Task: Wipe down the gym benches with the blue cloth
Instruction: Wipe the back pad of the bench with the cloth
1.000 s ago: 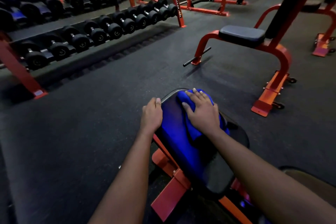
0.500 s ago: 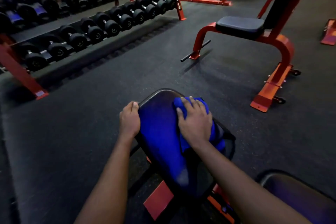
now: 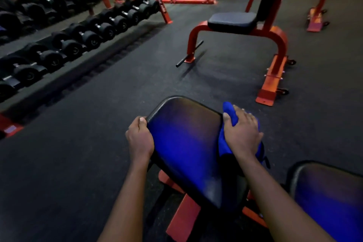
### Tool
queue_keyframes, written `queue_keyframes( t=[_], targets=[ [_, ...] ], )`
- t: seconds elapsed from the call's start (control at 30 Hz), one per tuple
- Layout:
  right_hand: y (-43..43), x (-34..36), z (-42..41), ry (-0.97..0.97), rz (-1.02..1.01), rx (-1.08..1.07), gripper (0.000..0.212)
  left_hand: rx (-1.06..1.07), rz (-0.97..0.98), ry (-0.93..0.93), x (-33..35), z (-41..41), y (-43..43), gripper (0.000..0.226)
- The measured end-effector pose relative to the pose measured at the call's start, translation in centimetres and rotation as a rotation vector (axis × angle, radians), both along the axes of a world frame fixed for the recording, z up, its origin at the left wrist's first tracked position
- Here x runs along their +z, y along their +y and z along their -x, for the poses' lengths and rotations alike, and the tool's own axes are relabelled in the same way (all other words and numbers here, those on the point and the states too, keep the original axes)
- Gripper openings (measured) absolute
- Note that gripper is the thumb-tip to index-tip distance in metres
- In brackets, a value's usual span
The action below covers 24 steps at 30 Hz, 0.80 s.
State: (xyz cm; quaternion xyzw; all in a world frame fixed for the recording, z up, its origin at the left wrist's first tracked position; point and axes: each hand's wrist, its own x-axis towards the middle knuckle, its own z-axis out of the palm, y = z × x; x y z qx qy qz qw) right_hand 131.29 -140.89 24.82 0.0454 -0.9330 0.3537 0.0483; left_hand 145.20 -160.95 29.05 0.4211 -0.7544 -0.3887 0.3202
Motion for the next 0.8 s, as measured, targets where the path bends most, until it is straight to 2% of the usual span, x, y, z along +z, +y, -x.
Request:
queue_keyframes(
  t=[0.27,0.43,0.63,0.8],
  targets=[
    [0.8,-0.7,-5.1,-0.015,-0.035,-0.023,0.053,0.027,0.036,0.044,-0.9,-0.3,-0.5,0.034],
    [2.0,-2.0,-9.5,0.006,-0.023,0.051,0.055,0.072,0.045,0.017,-1.5,-1.1,0.3,0.037],
    [4.4,-4.5,-15.3,0.094,0.056,0.122,0.056,0.058,0.127,0.199,-4.1,-2.9,4.9,0.047],
    [4.6,-5.1,-10.5,0.073,0.116,0.111,0.054,0.127,0.135,0.244,-4.6,-2.7,6.2,0.05]
  ],
)
